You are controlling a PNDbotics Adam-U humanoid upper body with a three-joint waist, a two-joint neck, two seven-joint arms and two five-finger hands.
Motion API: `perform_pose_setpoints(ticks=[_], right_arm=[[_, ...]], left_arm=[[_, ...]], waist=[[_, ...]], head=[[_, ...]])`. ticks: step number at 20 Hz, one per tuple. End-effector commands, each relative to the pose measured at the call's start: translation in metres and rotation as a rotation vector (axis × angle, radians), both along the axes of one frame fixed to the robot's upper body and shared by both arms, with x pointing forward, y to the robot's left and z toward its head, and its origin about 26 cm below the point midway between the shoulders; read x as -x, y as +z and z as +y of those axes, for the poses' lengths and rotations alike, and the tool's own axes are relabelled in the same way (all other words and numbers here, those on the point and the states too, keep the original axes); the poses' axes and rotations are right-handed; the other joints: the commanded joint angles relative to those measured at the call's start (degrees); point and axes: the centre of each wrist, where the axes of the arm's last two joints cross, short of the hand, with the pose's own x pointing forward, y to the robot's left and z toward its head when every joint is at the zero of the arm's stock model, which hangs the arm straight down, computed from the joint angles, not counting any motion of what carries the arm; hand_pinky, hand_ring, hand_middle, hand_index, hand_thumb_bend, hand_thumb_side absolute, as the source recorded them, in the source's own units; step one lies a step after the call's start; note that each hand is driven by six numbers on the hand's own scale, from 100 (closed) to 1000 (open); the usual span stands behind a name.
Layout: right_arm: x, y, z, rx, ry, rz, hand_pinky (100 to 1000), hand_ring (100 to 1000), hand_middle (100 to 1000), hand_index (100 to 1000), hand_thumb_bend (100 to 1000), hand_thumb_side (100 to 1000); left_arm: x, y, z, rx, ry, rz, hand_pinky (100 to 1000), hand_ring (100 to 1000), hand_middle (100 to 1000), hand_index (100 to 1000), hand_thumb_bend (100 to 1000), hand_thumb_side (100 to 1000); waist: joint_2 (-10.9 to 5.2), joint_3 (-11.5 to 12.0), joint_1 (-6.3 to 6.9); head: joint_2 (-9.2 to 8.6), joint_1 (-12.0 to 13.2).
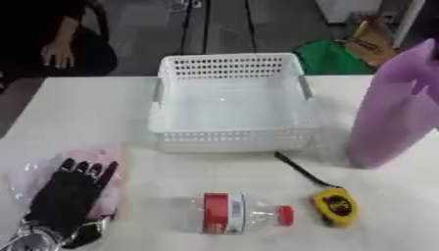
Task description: Pick up objects on the table and place them in the box.
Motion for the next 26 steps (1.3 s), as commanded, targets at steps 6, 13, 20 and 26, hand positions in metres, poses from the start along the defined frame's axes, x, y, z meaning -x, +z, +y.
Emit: perform_pose_setpoints(ticks=[6, 13, 20, 26], right_arm=[[0.003, 0.01, 0.0, 0.03, -0.005, -0.023, 646, 609, 562, 691, 100, 782], [0.003, 0.01, 0.0, 0.027, -0.008, -0.02, 646, 610, 562, 690, 100, 781], [0.004, 0.011, 0.0, 0.026, -0.012, -0.018, 646, 611, 562, 690, 100, 780], [0.004, 0.011, 0.0, 0.025, -0.014, -0.018, 646, 611, 560, 690, 100, 780]], left_arm=[[0.011, 0.022, -0.004, 0.022, -0.066, -0.086, 753, 680, 623, 991, 107, 531], [0.016, 0.032, -0.009, 0.028, -0.093, -0.138, 724, 642, 606, 975, 100, 488], [0.018, 0.04, -0.011, 0.01, -0.092, -0.172, 697, 603, 582, 959, 100, 414], [0.018, 0.044, -0.012, -0.024, -0.086, -0.183, 684, 640, 594, 949, 100, 390]], waist=[[-1.38, 0.33, 0.09], [-1.66, 0.43, 0.43], [-1.88, 0.56, 0.76], [-1.8, 0.49, 0.99]], head=[[-0.66, -0.4], [-0.67, -0.72], [-0.82, -0.92], [-0.77, -0.95]])
